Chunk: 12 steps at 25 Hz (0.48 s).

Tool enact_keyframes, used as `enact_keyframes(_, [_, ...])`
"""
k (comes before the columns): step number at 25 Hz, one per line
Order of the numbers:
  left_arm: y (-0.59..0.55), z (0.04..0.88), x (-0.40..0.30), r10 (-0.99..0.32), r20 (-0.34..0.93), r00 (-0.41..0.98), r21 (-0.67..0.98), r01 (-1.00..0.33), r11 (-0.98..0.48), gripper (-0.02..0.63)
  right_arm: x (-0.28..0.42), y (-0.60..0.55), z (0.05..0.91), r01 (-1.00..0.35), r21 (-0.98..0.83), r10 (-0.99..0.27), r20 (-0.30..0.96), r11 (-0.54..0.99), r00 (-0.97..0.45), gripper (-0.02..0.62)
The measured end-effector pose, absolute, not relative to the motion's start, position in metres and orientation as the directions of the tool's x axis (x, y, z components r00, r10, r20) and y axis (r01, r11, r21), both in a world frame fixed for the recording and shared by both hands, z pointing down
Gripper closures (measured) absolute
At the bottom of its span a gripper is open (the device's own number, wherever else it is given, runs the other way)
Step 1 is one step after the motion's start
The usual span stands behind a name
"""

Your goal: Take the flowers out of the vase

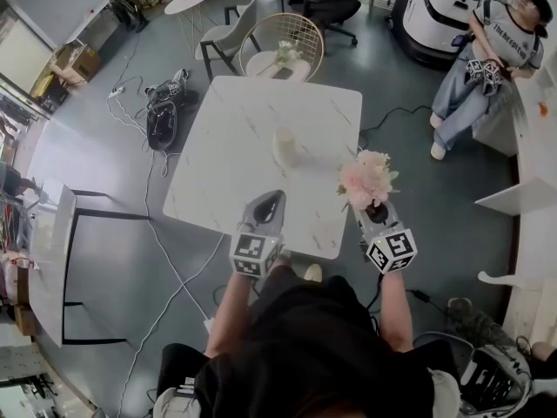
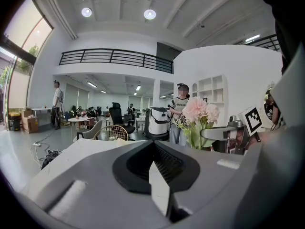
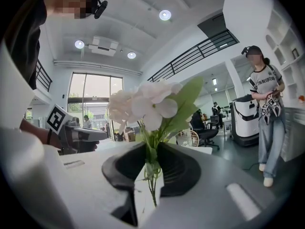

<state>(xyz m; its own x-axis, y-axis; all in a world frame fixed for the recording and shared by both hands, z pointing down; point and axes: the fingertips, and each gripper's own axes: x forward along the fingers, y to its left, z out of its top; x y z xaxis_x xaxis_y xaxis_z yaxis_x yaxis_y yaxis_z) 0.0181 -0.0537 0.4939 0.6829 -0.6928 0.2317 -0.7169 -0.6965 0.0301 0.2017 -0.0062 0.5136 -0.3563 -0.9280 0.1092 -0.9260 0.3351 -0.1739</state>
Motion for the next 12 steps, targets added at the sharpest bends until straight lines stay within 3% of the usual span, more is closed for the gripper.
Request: enact_keyframes(12, [-0.0513,0.4968,0.0176,-0.691,0.232,0.685,0.027,-0.715,-0.699,0.598,0.1996,-0.0044,0.5132,-0.923,-0.18,-0.926,0.104,0.342,-0.363,0.509])
